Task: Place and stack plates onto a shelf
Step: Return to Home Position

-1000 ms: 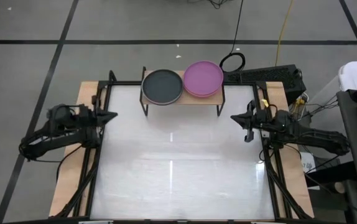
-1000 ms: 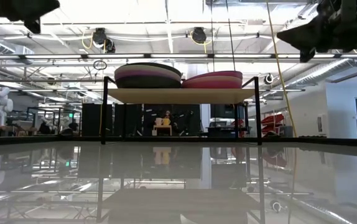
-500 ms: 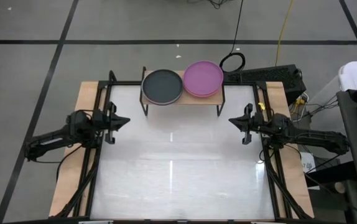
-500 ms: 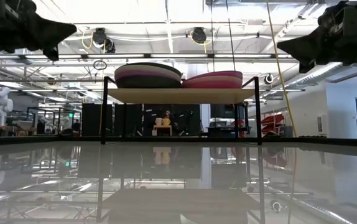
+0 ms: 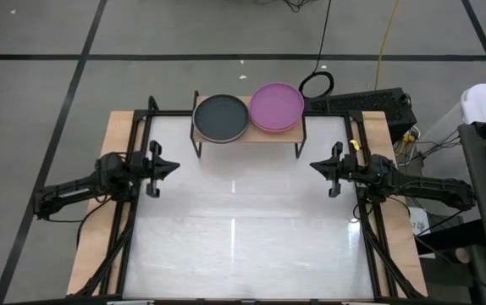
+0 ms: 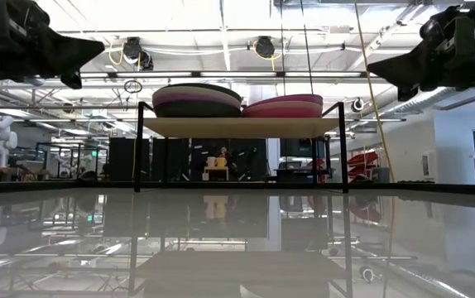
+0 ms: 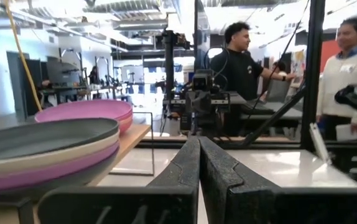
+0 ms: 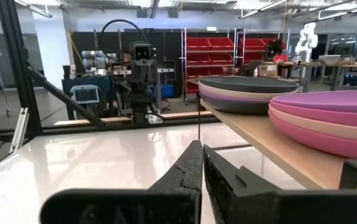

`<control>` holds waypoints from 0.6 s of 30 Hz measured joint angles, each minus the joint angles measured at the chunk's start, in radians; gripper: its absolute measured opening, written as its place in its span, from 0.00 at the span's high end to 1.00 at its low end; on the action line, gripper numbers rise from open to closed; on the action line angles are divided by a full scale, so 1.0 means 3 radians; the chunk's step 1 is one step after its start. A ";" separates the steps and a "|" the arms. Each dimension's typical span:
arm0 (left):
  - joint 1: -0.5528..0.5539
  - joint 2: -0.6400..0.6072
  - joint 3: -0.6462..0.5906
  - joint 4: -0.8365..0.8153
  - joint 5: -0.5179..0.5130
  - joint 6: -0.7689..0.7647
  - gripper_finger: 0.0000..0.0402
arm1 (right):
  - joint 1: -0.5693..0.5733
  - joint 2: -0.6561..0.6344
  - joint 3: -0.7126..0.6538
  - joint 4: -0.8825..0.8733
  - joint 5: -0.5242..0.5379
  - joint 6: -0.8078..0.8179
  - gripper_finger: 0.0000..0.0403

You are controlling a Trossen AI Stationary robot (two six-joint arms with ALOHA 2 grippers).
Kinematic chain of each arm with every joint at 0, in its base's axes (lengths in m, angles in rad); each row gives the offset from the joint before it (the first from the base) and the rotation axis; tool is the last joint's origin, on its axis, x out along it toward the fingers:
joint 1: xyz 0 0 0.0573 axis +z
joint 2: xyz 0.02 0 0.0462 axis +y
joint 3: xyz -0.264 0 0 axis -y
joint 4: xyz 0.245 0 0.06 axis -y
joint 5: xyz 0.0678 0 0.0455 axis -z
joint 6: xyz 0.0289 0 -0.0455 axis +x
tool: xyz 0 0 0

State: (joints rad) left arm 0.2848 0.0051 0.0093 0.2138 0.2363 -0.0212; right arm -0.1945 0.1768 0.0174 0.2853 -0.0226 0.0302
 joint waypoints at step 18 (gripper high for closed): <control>0.0000 0.0001 0.0000 -0.0004 -0.0004 0.0485 0.97 | -0.0006 0.0000 -0.0006 -0.0025 -0.0014 -0.0230 1.00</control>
